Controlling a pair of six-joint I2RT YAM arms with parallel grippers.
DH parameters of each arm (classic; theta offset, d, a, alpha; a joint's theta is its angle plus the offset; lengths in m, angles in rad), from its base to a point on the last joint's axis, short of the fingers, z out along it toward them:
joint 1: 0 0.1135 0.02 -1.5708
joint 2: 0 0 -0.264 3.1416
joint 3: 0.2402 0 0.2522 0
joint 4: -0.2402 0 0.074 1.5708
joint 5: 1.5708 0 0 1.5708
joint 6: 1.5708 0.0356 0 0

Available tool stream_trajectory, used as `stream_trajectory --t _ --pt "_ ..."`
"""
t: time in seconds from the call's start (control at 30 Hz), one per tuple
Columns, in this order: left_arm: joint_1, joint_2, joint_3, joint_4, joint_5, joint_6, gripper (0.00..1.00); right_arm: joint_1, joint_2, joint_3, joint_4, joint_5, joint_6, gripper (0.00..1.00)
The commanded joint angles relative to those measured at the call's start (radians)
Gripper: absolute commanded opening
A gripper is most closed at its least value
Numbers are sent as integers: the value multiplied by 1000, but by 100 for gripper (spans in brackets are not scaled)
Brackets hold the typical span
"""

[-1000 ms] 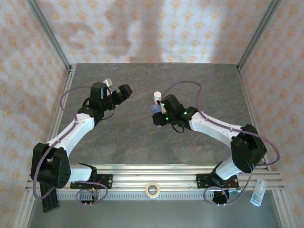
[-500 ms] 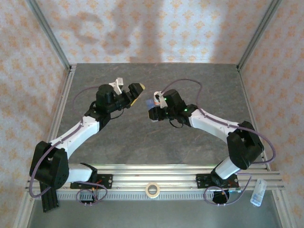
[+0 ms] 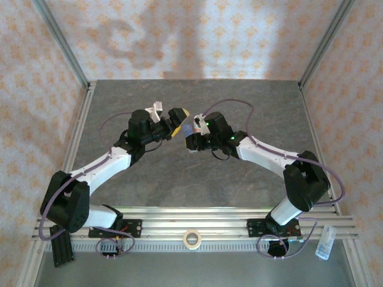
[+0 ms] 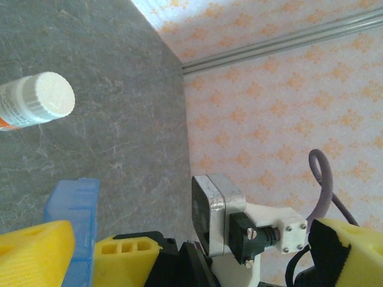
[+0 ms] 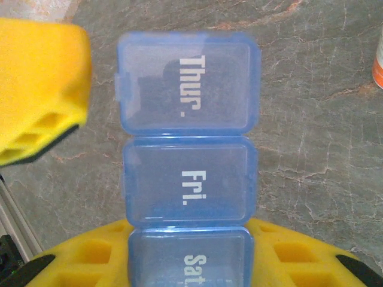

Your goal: Sort the pills into containers

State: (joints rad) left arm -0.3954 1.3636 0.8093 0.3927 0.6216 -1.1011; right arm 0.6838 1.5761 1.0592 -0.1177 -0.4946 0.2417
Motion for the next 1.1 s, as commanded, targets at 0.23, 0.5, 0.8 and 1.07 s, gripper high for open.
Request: stream_trajectory --t 0.23,0.5,0.8,1.07 --pt "-37 25 4 38 -17 9 100 -2 -4 21 36 -1 7 39" --pt "-42 37 21 9 -33 38 100 -2 -11 3 43 -6 6 39" --pt "-46 52 46 15 -34 29 100 -2 0 -2 48 -18 7 38" --pt "-66 61 78 9 -36 25 100 -2 19 1 54 -23 10 36"
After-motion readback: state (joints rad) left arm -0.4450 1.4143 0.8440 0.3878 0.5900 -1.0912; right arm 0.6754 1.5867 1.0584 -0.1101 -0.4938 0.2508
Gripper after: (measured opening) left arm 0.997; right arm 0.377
